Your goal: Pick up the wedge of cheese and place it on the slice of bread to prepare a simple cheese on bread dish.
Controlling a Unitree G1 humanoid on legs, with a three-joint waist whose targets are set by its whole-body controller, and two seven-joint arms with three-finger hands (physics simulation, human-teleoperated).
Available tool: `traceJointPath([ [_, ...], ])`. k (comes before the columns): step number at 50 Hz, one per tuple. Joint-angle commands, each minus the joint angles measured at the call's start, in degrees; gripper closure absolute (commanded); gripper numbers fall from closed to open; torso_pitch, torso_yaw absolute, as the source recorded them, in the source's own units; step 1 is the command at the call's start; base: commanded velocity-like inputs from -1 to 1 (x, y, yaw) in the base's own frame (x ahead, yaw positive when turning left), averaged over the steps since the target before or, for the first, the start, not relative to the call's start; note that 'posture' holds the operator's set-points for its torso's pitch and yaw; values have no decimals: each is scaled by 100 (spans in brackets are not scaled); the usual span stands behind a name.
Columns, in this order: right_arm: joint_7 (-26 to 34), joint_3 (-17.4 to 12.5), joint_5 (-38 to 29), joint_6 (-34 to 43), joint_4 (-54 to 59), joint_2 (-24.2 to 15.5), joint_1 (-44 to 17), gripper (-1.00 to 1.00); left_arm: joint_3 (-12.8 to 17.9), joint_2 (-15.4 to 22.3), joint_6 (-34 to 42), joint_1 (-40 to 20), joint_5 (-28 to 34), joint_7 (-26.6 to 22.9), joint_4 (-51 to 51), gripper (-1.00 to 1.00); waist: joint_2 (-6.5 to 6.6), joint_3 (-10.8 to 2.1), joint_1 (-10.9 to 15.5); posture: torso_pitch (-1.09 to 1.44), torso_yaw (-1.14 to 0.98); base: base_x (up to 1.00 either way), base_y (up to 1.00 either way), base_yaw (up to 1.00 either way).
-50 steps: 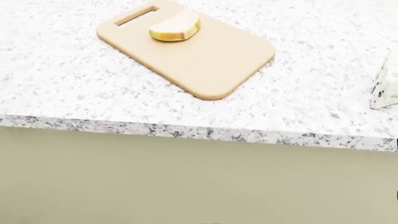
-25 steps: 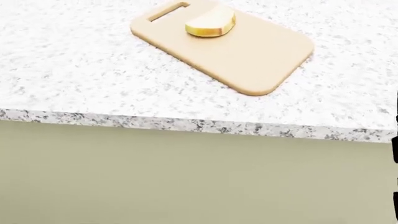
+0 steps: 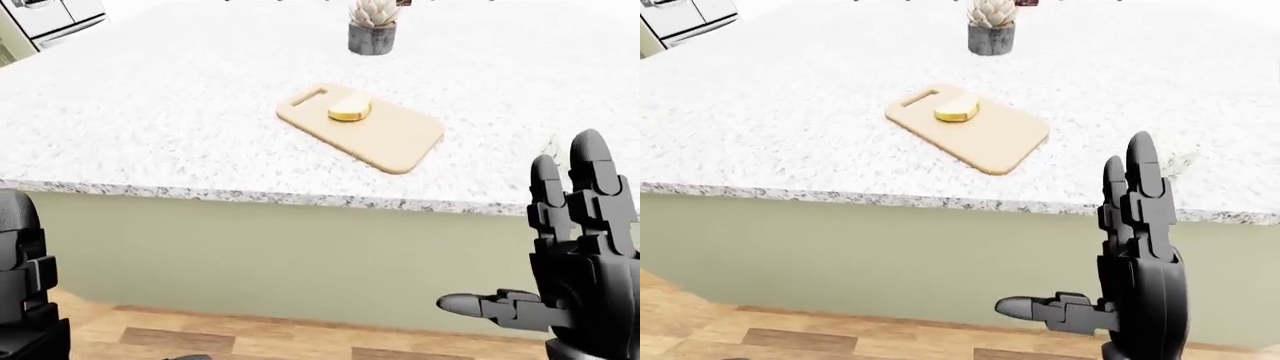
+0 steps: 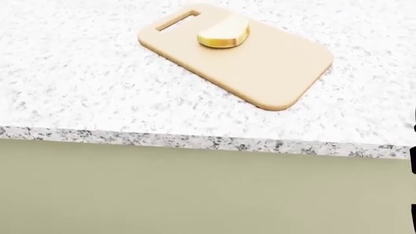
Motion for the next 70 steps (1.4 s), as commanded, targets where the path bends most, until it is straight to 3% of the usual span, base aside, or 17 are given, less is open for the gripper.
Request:
traceJointPath([
  [1,12,60,25,-207,-262,-2,-72,-100,92,47,-147,-4,-29,44,-224,-100,-2,-8,10,0,0,27,0,0],
  [7,-1,87,-26,-203,-237,-4,-83,-100,113,43,-161,16,-57,34,-224,-100,303,9,-51,0,0,27,0,0],
  [10,-8,91,-32,-204,-238,-8,-80,-100,107,32,-166,16,-41,26,-224,-100,696,-96,-75,0,0,27,0,0],
  [13,-14,97,-49,-204,-232,-12,-85,-100,102,33,-150,3,-36,25,-224,-100,618,57,30,0,0,27,0,0],
  [20,-27,112,-57,-144,-215,-26,-105,-100,116,13,-126,-16,-24,26,-224,-100,382,27,127,0,0,26,0,0],
  [24,-26,96,-37,-94,-250,-32,-121,-100,106,25,-113,-28,-19,43,-224,-100,-19,-144,110,0,0,7,0,0],
  [26,-31,100,-46,-99,-249,-31,-123,-100,100,27,-131,-15,-19,46,-224,-100,145,-107,131,0,0,0,0,0],
  [33,-36,114,-78,-180,-229,-27,-98,-100,86,20,-119,-31,2,35,-224,-100,179,-256,70,0,0,2,0,0],
  [37,-39,121,-92,-192,-216,-26,-96,-100,103,13,-105,-42,-5,26,-224,-100,234,-78,-31,0,0,9,0,0],
  [40,-55,129,-112,-111,-208,-36,-132,-100,109,7,-96,-51,-11,17,-224,-100,456,25,-42,0,0,9,0,0],
  [42,-62,119,-98,-107,-197,-39,-134,-100,116,1,-99,-47,-18,10,-224,-100,646,-74,-92,0,0,0,0,0],
  [43,-66,130,-113,-103,-210,-40,-131,-100,121,3,-92,-52,-21,16,-224,-100,458,-64,-80,0,0,0,0,0],
  [49,-69,145,-114,-121,-209,-42,-121,-100,113,-3,-90,-55,-14,7,-224,-100,124,-98,-14,0,0,0,0,0],
  [54,-69,157,-154,-207,-200,-38,-92,-100,117,18,-96,-45,-23,29,-224,-100,231,-296,30,0,0,2,0,0],
  [57,-73,139,-125,-109,-205,-46,-130,-100,114,35,-115,-28,-25,45,-224,-100,193,19,39,0,0,8,0,0],
  [61,-82,161,-161,-128,-198,-46,-125,-100,116,34,-124,-17,-33,47,-224,-100,221,-187,52,0,0,4,0,0],
  [70,-80,146,-159,-122,-193,-45,-128,-100,90,1,-115,-33,-7,21,-224,-100,226,-221,53,0,0,4,0,0],
])
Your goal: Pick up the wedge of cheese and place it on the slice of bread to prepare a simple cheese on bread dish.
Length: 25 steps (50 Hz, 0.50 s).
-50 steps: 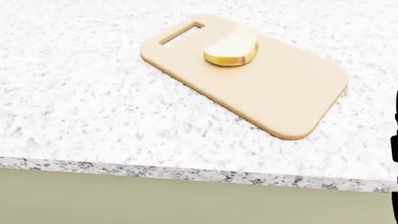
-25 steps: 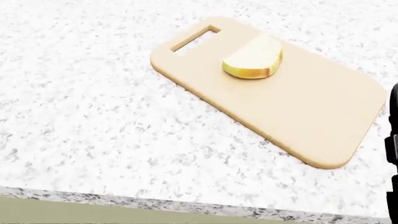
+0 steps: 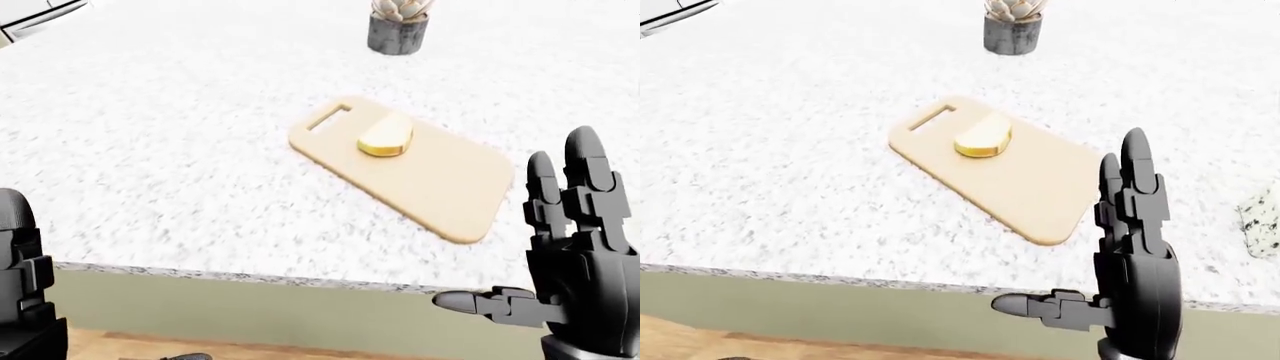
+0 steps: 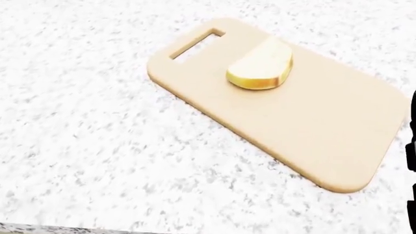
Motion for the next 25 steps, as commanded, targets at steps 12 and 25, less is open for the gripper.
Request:
traceJointPath([
  [12,-33,43,-12,-188,-181,-18,-28,-100,79,4,-144,15,-27,-11,-204,-100,-8,-37,-4,0,0,1,0,0],
  [25,-73,-126,233,-189,-286,7,-30,-100,87,5,-117,-4,-31,-7,-204,-100,-15,-10,6,0,0,0,0,0],
])
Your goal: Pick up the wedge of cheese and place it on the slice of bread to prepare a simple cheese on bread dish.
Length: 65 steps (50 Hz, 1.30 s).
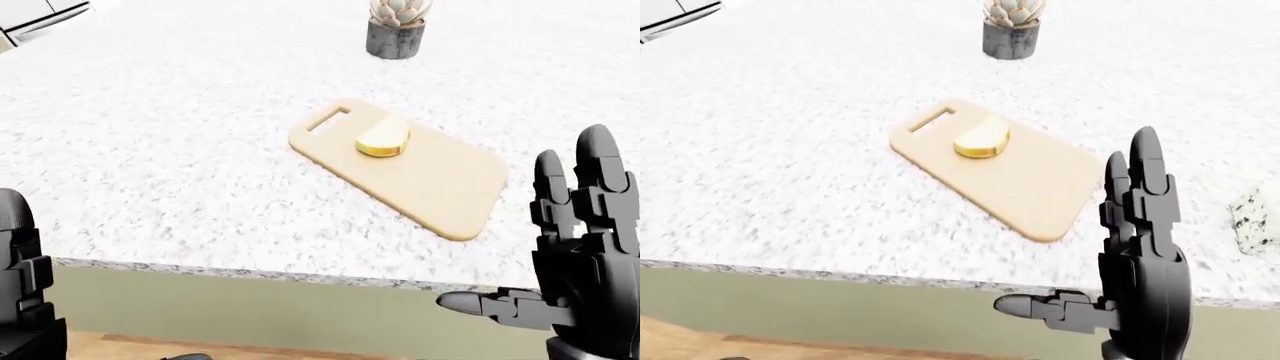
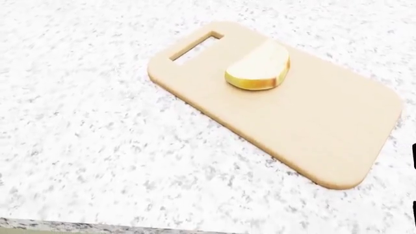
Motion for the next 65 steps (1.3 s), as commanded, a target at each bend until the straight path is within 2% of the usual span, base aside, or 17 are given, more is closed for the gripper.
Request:
traceJointPath([
  [1,-51,-78,175,-188,-219,-32,-27,-100,60,35,-123,7,-27,24,-201,-100,7,-32,-1,0,0,0,0,0],
  [3,-138,-245,395,-274,-219,-85,-9,-100,56,34,-120,5,-20,23,-201,-100,7,-31,-1,0,0,0,0,0],
  [4,-234,-246,112,-194,-219,-128,-76,-100,61,27,-108,-3,-17,18,-201,-100,6,-32,-1,0,0,0,0,0],
  [7,-275,-482,644,-99,-219,-323,-62,-100,72,23,-95,-13,-23,12,-201,-100,1,-35,-2,0,0,0,0,0],
  [16,-1298,-1241,1842,-61,-218,-1620,279,-100,66,37,-85,-18,-19,24,-201,-100,-44,-21,8,0,0,0,0,0],
  [23,-1742,-2840,2991,385,-218,-2430,493,-100,80,32,-71,-30,-20,21,-201,-100,-85,12,17,0,0,0,0,0],
  [27,-1586,-3720,3307,934,-219,-2650,305,-100,75,30,-80,-26,-13,22,-201,-100,-103,25,11,0,0,0,0,0],
  [30,-1406,-4185,3131,1582,-219,-2843,-37,-100,65,23,-58,-43,2,14,-201,-100,-117,34,8,0,0,0,0,0],
  [34,-589,-4691,2335,2220,-220,-2689,-667,-100,52,19,-49,-55,22,13,-201,-100,-126,37,3,0,0,0,0,0],
  [40,614,-4815,288,2398,-197,-2621,-1421,-100,50,58,-81,-24,11,53,-201,-100,-125,44,9,0,0,0,0,0],
  [43,963,-4777,-555,2426,-21,-2808,-1648,-100,49,49,-60,-38,13,40,-201,-100,-115,44,16,0,0,0,0,0],
  [44,1077,-4731,-1034,2438,130,-2979,-1625,-100,58,50,-70,-28,3,42,-201,-100,-112,41,16,0,0,0,0,0],
  [47,1338,-4916,-1662,2550,431,-3200,-1783,-100,45,41,-58,-42,25,37,-201,-100,-112,33,18,0,0,0,0,0],
  [53,1560,-5239,-2249,2053,1133,-3439,-1749,-100,38,32,-48,-55,42,36,-201,-100,-126,31,29,0,0,0,0,0],
  [55,1671,-5529,-2134,1979,1400,-3589,-1751,-100,41,32,-42,-55,30,33,-201,-100,-130,22,24,0,0,0,0,0],
  [59,1703,-5848,-2082,1763,1810,-3698,-1632,-100,17,58,-29,-70,61,65,-201,-100,-132,33,29,0,0,0,0,0],
  [65,1844,-6076,-2317,1669,2375,-4207,-1588,-100,8,106,-12,-78,68,111,-201,-100,-140,51,30,0,0,0,0,0],
])
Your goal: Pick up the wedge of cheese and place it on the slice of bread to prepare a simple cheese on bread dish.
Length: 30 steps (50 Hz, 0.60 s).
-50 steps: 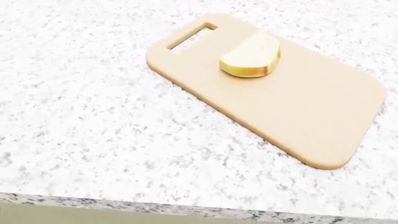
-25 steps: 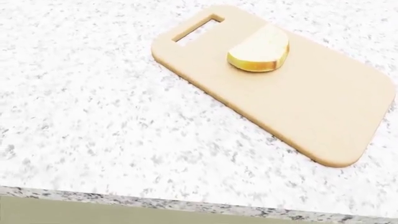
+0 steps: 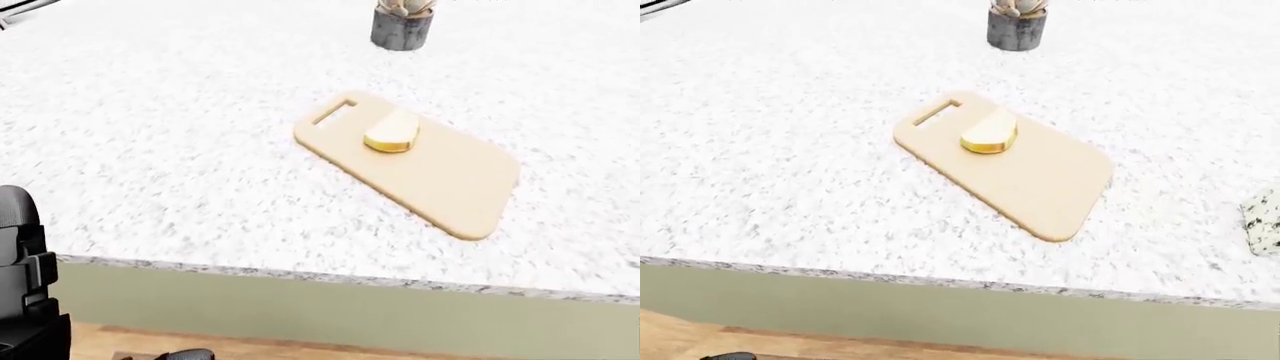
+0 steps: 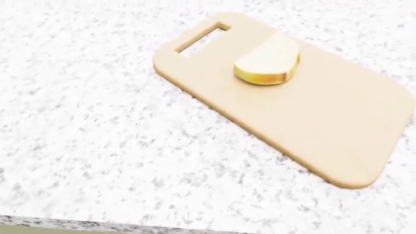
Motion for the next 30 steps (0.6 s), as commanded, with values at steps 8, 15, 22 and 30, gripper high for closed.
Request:
traceJointPath([
  [8,-56,31,-360,-239,830,-722,-143,-100,59,35,-117,0,15,37,-208,-100,-85,-7,13,0,0,0,0,0],
  [15,-27,474,-583,-196,1381,-1004,-344,-100,79,26,-138,26,-20,23,-208,-100,-104,2,20,0,0,0,0,0],
  [22,-282,1144,-755,-137,1784,-1181,-672,-100,95,35,-158,52,-32,37,-208,-100,-120,-2,34,0,0,0,0,0],
  [30,-430,1655,-814,21,2239,-1431,-984,-100,66,12,-197,82,-18,25,-208,-100,-129,-14,52,0,0,0,0,0],
])
